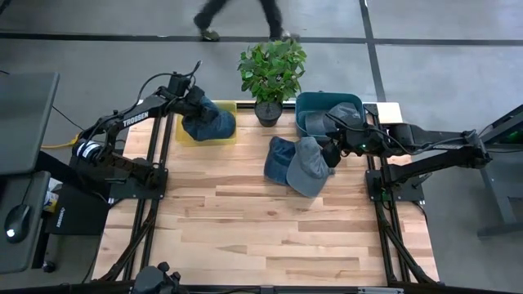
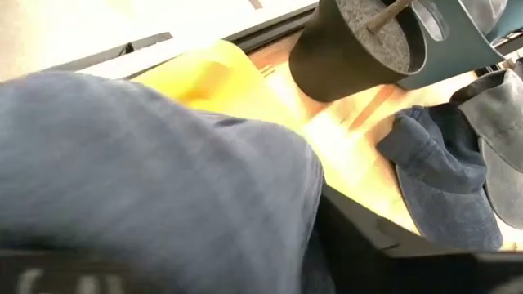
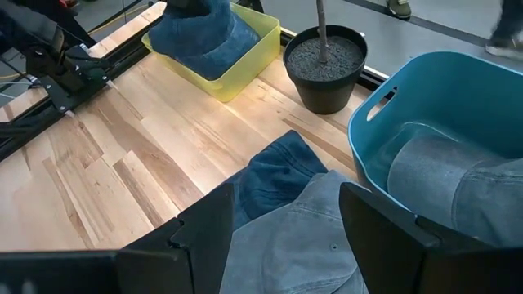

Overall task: Pick & Place hat
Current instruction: Put the right black cap into the yellow bin, then put the gray cap into the green bin

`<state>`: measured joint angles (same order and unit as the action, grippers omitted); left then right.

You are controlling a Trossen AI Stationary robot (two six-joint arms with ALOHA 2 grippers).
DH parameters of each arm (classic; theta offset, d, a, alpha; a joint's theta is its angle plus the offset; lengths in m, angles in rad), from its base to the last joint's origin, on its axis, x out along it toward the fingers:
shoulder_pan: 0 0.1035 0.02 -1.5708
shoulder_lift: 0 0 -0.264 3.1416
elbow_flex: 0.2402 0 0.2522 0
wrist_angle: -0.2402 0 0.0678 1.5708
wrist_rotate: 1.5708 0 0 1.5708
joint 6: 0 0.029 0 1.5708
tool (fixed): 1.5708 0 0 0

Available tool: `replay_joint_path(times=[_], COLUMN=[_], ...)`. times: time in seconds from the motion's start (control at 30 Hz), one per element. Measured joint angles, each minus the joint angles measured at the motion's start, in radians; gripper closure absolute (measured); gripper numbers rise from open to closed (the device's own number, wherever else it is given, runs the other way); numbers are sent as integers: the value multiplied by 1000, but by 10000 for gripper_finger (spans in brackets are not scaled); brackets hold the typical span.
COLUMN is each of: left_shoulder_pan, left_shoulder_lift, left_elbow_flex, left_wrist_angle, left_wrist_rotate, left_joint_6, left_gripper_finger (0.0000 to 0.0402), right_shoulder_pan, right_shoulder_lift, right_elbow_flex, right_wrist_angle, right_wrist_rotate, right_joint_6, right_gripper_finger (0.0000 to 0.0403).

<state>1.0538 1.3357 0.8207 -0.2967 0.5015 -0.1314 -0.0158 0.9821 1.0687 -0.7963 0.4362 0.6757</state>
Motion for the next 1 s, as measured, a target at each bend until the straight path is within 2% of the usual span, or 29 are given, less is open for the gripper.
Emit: replay_joint_path(times=[0.17,0.3,0.67,1.0], left_shoulder_pan=[0,0,0,0], left_shoulder_lift=[-1,-7,-122,-191], left_elbow_flex=[0,0,0,0], left_wrist_angle=[-59,-119,-225,-269], left_wrist_rotate=[-53,-145,-447,-537], left_joint_6=[0,0,2,-4], left_gripper_finger=[186,154,147,147], right_shoulder_pan=[0,0,0,-2], right_shoulder_lift=[0,0,0,1], right_elbow_flex=[0,0,0,-52], right_wrist_angle=[0,0,0,15], right_wrist_rotate=[2,2,7,19], right_joint_6=[-2,-2,-2,45], right_gripper_finger=[187,187,187,187])
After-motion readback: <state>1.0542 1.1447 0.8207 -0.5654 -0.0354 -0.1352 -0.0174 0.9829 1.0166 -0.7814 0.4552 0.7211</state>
